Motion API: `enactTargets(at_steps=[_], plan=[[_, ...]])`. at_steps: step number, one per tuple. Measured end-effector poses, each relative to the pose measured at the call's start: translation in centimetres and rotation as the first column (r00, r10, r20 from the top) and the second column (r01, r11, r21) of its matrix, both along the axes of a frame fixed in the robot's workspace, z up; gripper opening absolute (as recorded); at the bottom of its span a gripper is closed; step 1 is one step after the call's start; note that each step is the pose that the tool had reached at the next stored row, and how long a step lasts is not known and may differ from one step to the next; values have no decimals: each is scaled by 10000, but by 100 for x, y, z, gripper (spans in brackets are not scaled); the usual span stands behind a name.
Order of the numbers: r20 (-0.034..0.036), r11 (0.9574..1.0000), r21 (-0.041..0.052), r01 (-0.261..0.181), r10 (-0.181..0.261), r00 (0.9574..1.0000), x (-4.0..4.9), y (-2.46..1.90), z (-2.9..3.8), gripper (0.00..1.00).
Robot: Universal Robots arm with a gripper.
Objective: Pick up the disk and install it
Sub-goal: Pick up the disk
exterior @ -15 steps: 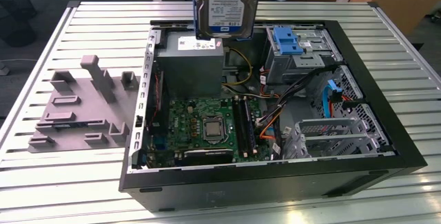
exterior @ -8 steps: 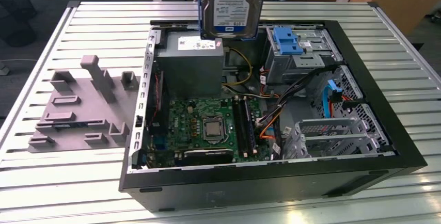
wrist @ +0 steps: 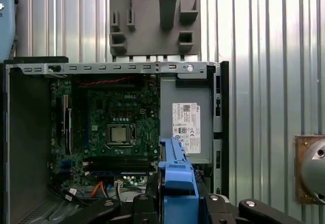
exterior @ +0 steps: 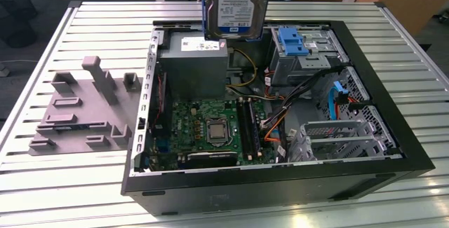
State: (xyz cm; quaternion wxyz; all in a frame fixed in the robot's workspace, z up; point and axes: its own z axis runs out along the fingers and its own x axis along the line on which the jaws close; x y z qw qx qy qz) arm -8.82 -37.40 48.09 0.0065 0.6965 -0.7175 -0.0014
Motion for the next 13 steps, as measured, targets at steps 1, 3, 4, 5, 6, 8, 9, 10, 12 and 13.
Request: enactTargets(at_steps=[1, 3, 4, 5, 6, 8, 9, 10, 12, 13], plan=[[0, 10000, -2, 1, -1, 10000, 0, -4, 0, 36], [0, 10000, -6, 1, -1, 10000, -1, -14, 0, 36], [1, 10000, -7, 1, -1, 10000, -1, -19, 0, 36], [0, 10000, -7, 1, -1, 10000, -1, -25, 0, 36], [0, 10000, -8, 1, -1, 10000, -1, -32, 0, 36], [0, 10000, -8, 1, -1, 10000, -1, -46, 0, 36], [0, 10000, -8, 1, -1, 10000, -1, -53, 0, 36], [0, 10000, -9, 2, -2, 10000, -1, -59, 0, 36], [0, 10000, -8, 2, -2, 10000, -1, -70, 0, 36], [0, 10000, -8, 1, -1, 10000, -1, -76, 0, 36]])
